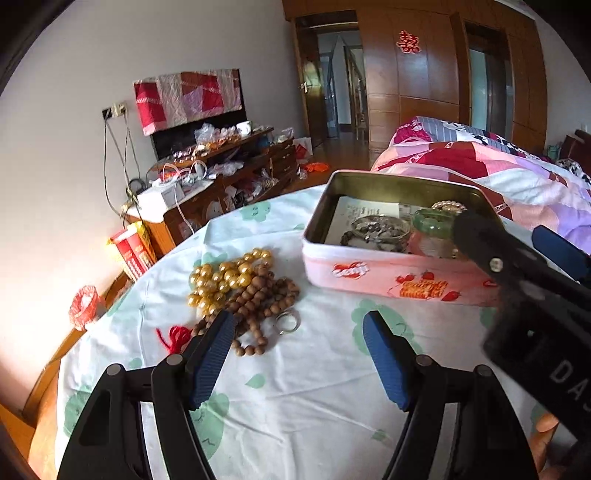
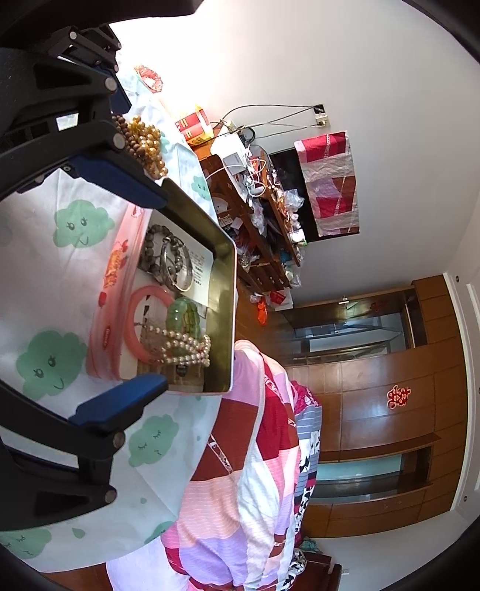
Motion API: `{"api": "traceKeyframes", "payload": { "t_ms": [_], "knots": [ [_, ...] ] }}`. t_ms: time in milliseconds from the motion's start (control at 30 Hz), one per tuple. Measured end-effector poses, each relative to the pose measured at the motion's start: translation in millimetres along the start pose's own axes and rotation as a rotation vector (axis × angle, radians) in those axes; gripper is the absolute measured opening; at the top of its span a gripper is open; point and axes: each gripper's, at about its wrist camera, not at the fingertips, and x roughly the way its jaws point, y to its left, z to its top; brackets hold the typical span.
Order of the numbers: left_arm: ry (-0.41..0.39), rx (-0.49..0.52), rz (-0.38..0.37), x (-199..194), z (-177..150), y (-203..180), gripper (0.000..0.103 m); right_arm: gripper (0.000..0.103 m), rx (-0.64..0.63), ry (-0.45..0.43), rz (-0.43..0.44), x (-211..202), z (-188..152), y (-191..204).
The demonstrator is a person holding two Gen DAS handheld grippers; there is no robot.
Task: Organize jewelry
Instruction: 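Withdraw both tools from the tin back over the cloth, then grasp the red string with the left tool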
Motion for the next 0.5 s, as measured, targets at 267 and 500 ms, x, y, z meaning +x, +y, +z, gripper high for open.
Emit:
{"api": "traceKeyframes", "payload": {
  "t_ms": [267, 500],
  "knots": [
    [0.017, -0.156, 0.018, 1, -2, 62, 0.072, 0.093, -0.025, 0.004, 0.017, -4, -3, 8],
    [0.114, -0.308, -0.062, 25, -8, 109, 0.056, 0.093, -0.023, 0.018, 0.049, -3, -5, 12]
  ]
}}
